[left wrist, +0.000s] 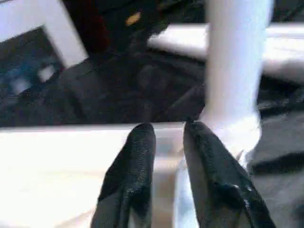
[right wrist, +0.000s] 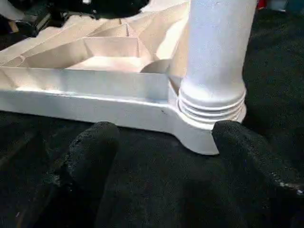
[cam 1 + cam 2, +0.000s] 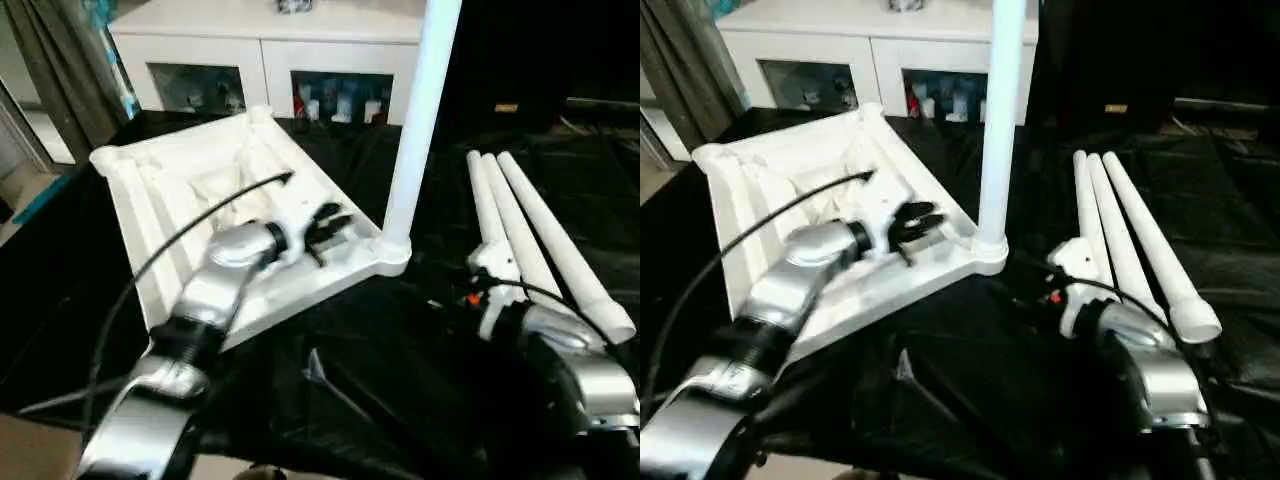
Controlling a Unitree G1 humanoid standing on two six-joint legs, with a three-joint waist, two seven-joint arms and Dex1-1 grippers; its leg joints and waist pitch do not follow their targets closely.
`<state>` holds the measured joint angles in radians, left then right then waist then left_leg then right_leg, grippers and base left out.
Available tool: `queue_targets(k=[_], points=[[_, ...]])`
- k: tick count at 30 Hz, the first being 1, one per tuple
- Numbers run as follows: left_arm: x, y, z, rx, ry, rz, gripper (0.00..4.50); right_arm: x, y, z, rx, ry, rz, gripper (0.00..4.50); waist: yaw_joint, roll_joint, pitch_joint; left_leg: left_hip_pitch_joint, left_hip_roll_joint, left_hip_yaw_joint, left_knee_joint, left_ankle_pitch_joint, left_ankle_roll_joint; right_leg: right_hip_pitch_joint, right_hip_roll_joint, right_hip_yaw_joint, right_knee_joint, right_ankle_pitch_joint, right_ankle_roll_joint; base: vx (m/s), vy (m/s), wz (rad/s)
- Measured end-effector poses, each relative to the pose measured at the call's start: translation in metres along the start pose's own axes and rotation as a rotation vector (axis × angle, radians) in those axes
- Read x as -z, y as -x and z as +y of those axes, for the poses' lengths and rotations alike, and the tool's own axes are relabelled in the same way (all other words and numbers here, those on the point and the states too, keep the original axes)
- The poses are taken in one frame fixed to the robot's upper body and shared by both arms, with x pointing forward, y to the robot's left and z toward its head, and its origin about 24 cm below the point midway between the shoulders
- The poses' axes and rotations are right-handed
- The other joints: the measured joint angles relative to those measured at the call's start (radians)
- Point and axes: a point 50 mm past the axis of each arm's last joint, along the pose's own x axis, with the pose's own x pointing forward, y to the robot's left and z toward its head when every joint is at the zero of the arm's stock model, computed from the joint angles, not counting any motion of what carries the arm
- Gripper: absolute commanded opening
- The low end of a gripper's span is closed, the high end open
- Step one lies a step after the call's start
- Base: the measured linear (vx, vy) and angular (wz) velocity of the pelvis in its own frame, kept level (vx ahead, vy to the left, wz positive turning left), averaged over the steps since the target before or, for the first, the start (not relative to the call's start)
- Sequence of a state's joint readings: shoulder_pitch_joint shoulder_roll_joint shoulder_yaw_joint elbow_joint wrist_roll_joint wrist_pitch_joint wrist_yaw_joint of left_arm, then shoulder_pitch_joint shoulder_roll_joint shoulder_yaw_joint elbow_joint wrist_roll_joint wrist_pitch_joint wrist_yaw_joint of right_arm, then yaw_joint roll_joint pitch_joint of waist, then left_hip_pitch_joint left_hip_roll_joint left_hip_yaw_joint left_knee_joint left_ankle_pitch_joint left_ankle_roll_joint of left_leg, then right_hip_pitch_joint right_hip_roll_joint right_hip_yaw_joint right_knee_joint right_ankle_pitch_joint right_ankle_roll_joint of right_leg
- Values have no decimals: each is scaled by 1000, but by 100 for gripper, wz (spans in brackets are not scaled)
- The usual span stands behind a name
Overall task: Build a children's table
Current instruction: Rotate leg to tighten, then rotate table base
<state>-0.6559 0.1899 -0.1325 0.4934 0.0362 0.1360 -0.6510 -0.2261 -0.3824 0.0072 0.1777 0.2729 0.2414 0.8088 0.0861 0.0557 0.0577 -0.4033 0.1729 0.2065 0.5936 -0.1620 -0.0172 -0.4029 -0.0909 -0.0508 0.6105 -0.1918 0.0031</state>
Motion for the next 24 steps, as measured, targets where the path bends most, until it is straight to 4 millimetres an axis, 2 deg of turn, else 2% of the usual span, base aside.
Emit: queue_targets(k=[2, 3, 6, 10, 14, 15, 16, 17, 19, 22, 24], points=[[11, 18, 16, -113, -30, 88, 164, 3, -12, 5, 38, -18, 6, 361, -10, 0, 0, 0, 0, -1, -1, 0, 0, -2, 0, -1, 0, 0, 0, 0, 0, 0], [18, 32, 32, -213, -51, 150, 185, 7, -19, 7, 60, -32, 22, 361, -15, 0, 0, -1, 0, -3, -1, 0, -1, -2, 0, -3, 0, 0, 0, 0, 0, 0], [26, 71, 66, -444, -112, 267, 199, 14, -33, 10, 118, -59, 50, 361, -21, 0, 0, -2, 0, -5, -1, 0, -1, -2, 0, -5, 0, 0, 1, 0, 0, 0], [34, 108, 88, -601, -181, 392, 220, 9, -53, 11, 180, -63, 53, 361, -22, -4, 0, -2, 0, -5, -2, -1, -2, -2, 0, -5, -1, 0, 1, 0, 0, 0], [52, 127, 89, -614, -181, 511, 220, 6, -68, 14, 205, -58, 67, 361, -24, -5, 0, -2, 0, -5, -2, -1, -2, -2, 0, -5, -1, 0, 1, 0, 0, 0], [55, 128, 88, -607, -182, 531, 226, 6, -70, 14, 210, -54, 71, 343, -24, -5, 0, -2, 0, -5, -2, -1, -2, -2, 0, -5, -1, 0, 1, 0, 0, 0], [60, 130, 86, -602, -183, 557, 208, 5, -72, 15, 216, -51, 73, 325, -24, -5, 0, -2, 0, -5, -2, -1, -2, -2, 0, -5, -1, 0, 1, 0, 0, 0], [62, 131, 86, -603, -184, 570, 185, 5, -74, 15, 216, -49, 76, 325, -24, -5, 0, -2, 0, -5, -2, -1, -3, -2, 0, -5, -1, 0, 1, 0, 0, 0], [66, 137, 86, -617, -185, 611, 185, 5, -75, 16, 212, -45, 80, 306, -27, -5, 0, -1, 0, -5, -2, -1, -3, -2, 0, -5, 0, 0, 0, 0, 0, 0], [67, 145, 91, -645, -210, 649, 143, 5, -76, 17, 211, -48, 81, 278, -28, -5, 0, -1, 0, -6, -2, -1, -3, -2, 0, -5, 0, 0, 1, 0, 0, 0], [66, 149, 94, -671, -233, 666, 135, 5, -76, 17, 212, -48, 83, 260, -28, -5, 0, -1, 0, -6, -2, -1, -3, -2, 0, -5, 0, 0, 1, 0, 0, 0]])
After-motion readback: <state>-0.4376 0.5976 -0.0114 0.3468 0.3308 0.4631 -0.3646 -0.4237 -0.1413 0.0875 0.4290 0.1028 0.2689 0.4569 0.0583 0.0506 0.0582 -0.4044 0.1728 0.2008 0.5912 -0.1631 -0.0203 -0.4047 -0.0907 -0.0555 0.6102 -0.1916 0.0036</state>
